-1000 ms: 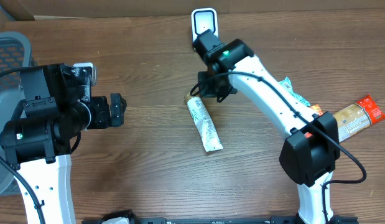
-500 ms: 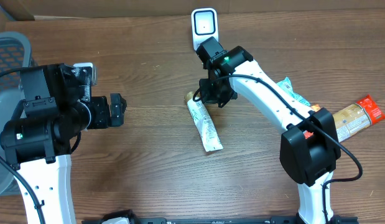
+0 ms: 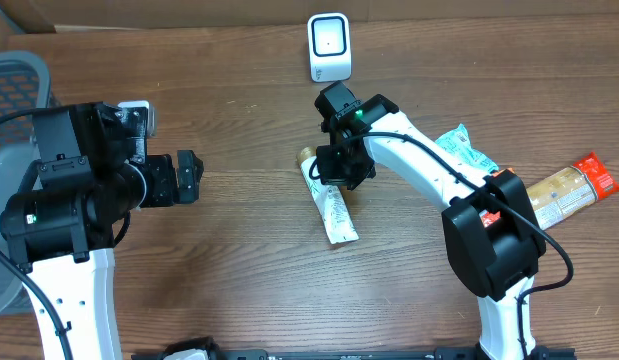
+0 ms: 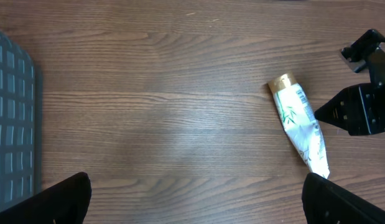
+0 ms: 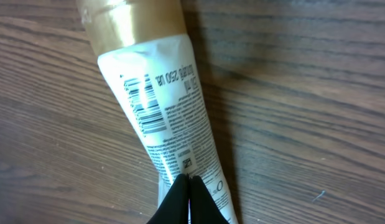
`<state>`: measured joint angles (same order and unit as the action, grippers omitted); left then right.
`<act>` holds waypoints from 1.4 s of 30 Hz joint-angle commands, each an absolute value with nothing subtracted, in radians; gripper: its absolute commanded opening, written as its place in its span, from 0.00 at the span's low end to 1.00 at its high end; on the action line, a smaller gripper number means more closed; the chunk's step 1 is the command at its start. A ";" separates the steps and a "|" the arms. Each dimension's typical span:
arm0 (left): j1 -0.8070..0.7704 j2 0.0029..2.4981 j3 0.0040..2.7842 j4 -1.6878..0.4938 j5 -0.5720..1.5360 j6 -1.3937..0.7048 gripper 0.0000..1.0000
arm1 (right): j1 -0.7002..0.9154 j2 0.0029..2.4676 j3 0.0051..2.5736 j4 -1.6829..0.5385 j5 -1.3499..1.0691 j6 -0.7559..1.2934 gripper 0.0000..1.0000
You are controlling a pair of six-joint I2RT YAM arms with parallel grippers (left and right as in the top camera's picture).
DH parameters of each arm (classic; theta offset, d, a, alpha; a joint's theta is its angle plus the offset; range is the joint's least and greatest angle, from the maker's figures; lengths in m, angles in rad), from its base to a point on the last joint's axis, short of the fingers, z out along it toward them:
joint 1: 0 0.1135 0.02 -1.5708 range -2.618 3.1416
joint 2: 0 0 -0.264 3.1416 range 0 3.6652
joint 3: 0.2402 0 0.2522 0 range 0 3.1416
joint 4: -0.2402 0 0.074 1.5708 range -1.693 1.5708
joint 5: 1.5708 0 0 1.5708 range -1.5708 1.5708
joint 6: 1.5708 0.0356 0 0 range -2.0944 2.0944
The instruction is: Scan the item barcode
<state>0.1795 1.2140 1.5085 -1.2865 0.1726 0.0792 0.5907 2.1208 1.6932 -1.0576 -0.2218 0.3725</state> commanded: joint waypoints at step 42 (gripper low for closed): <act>0.184 1.217 1.525 -1.283 0.184 0.091 1.00 | 0.651 2.154 1.687 -1.033 -0.250 0.392 0.04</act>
